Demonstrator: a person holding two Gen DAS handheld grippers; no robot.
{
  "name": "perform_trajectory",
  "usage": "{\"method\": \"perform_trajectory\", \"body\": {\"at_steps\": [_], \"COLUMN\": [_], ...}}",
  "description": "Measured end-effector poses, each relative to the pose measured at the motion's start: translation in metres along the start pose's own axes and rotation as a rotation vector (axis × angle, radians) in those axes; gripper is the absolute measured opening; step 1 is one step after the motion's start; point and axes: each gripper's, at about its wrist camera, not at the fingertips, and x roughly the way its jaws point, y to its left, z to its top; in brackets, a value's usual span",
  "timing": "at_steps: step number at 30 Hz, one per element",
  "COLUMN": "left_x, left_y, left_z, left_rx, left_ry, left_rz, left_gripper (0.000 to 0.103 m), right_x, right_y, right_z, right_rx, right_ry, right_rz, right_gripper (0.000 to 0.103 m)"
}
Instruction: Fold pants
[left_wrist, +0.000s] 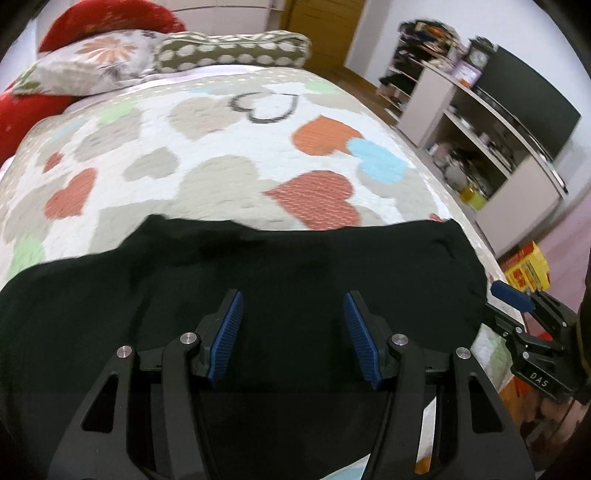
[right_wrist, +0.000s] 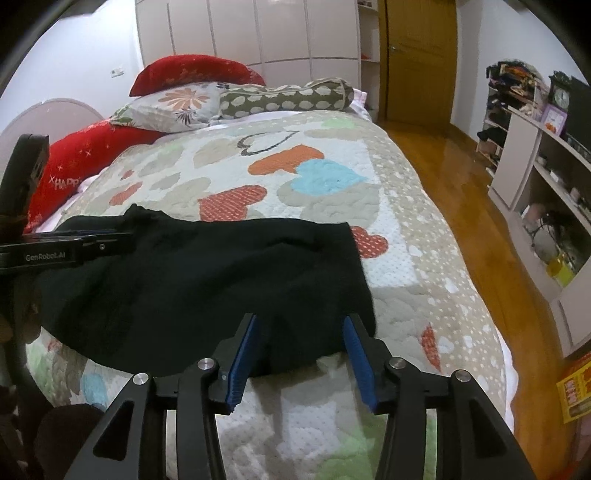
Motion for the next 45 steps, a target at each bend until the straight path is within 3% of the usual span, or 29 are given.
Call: {"method": "perform_trajectory", "body": {"at_steps": [12, 21, 39, 45], "left_x": [0.026, 0.052, 0.094, 0.120], "left_y": [-0.039, -0.060, -0.109, -0.127], "left_z": [0.023, 0.046, 0.076, 0.080], "left_rx": [0.064, 0.115, 0.271, 0.321], "left_ry": [0.046, 0.085, 0.143, 0.185], "left_rz": [-0.114, -0.152, -0.222, -0.236], "left_gripper": [0.061, 0.061, 0.061, 0.061], "right_x": [-0.009, 0.006, 0.020, 0.033], "right_y": [-0.024, -0.039, -0.042, -0.045], "right_z": [-0.010, -0.029, -0.026, -0.021], "right_rx": [0.061, 0.147, 0.223, 0.285], "right_ry": [-0.005, 0.048, 0.017, -0.042], "right_rz": [0.030, 0.145, 0.295, 0.359], "right_gripper": [0.048, 0.049, 0.065, 0.067]}}
